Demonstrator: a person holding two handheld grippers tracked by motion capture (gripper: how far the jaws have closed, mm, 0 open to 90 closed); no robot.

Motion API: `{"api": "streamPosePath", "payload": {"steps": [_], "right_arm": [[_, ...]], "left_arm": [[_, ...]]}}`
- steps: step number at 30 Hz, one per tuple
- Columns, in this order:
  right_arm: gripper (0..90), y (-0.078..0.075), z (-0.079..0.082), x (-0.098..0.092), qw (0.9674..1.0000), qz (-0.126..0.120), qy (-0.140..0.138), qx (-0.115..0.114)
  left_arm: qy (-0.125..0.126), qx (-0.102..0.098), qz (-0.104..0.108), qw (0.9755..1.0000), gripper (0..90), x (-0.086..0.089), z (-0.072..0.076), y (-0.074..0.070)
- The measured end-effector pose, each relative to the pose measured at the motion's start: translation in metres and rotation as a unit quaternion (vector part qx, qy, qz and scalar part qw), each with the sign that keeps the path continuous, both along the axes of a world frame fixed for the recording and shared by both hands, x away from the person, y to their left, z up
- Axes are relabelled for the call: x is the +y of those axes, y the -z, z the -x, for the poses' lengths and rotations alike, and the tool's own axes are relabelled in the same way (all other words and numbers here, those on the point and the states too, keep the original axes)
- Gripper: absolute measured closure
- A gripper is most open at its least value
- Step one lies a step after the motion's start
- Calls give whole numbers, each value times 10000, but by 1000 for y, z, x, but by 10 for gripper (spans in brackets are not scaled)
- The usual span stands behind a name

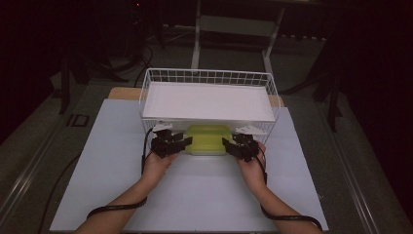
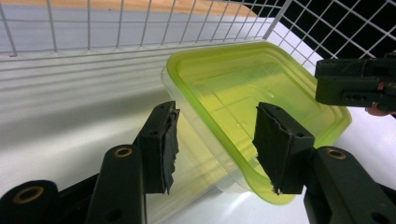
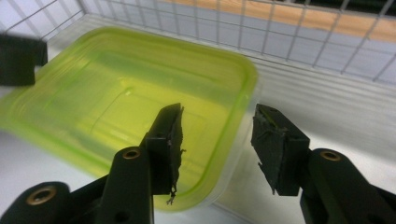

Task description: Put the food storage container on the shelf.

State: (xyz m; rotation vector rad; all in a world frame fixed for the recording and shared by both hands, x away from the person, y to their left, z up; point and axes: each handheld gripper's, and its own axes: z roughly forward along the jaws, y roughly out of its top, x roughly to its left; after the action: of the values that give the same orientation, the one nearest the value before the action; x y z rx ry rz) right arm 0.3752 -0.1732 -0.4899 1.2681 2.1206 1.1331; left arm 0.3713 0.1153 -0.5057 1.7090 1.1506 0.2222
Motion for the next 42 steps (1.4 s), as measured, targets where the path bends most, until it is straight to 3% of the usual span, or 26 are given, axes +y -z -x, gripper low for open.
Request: {"api": "streamPosePath", "payload": {"steps": [9,15,17,20,21,24,25,32,33,36,38,40,42], "right_arm": [[506,-8,24,1,9997,-6,-193,-121],[511,-15,44,7,9987,-104,-478,-147],[551,-13,51,11,9979,-177,-622,-43],[746,-11,57,15,9978,-86,-659,-86],[746,-11,57,15,9978,-86,-659,-86],[896,-5,60,21,9966,89,-815,-20],[897,-4,61,23,9964,118,-835,22],[899,10,55,36,9955,293,-894,90],[899,12,54,37,9955,300,-889,92],[899,17,50,40,9956,325,-867,160],[899,19,46,42,9956,345,-852,166],[899,20,42,43,9960,308,-822,188],[899,20,38,45,9963,299,-788,176]], "left_arm": [[114,-87,-88,9999,498,9,18,-2],[281,-281,-76,9992,470,15,37,-9],[362,-345,-137,9987,471,15,44,-11],[427,-357,-161,9983,469,16,52,-10],[427,-357,-161,9983,447,16,52,-10],[572,-403,3,9975,408,22,58,-8],[626,-459,94,9969,380,24,59,-7],[730,-474,199,9960,330,28,61,-1],[767,-498,218,9956,290,29,62,-1],[696,-741,-52,9948,135,26,65,-2],[645,-760,-173,9949,4,25,65,-2],[570,-789,-145,9951,0,26,67,-1],[512,-822,-266,9949,0,26,67,0]]}}
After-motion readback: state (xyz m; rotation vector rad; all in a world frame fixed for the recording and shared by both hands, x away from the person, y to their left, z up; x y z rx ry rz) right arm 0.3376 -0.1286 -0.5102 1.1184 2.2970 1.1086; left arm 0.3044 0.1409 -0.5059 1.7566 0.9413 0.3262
